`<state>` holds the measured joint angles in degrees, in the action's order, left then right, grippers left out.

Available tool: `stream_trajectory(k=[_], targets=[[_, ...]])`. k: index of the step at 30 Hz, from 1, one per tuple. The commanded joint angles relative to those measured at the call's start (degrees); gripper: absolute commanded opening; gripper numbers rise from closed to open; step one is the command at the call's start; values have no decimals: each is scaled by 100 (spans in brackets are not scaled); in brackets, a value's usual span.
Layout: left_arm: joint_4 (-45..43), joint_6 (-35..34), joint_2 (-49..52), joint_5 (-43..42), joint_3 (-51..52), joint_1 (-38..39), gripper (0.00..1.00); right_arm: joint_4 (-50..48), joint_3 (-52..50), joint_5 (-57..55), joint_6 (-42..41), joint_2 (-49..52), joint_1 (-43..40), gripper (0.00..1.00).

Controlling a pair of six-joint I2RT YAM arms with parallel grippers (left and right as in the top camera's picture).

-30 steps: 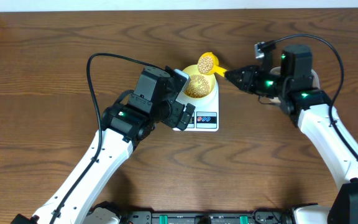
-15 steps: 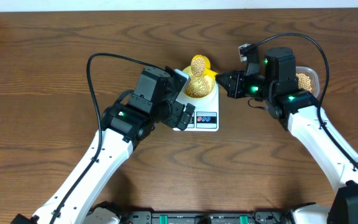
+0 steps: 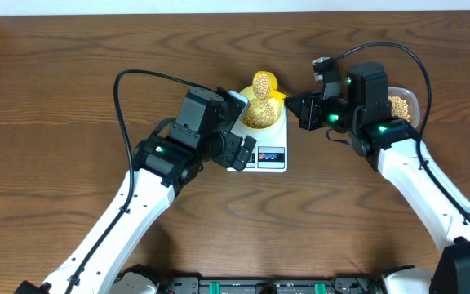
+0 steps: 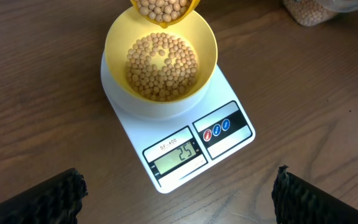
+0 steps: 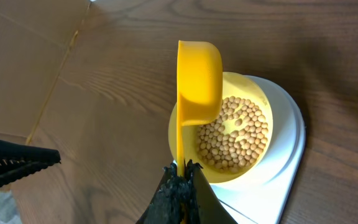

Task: Scoop item into bowl and weigh 50g on scale
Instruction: 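Tilt the scoop with the right gripper to pour soybeans into the bowl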

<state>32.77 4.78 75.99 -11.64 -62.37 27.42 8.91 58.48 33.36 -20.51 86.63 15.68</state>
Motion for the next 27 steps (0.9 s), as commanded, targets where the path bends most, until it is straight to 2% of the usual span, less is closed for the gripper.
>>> stream_trajectory(k=[1, 17, 27], targets=[[-9, 57, -11, 72, -20, -24, 98, -15, 55, -129, 260, 28, 28, 1], [-7, 57, -11, 72, -20, -24, 98, 229, 55, -175, 1040, 28, 59, 1], [-7, 59, -13, 72, -20, -24, 98, 243, 55, -175, 1034, 28, 63, 1]])
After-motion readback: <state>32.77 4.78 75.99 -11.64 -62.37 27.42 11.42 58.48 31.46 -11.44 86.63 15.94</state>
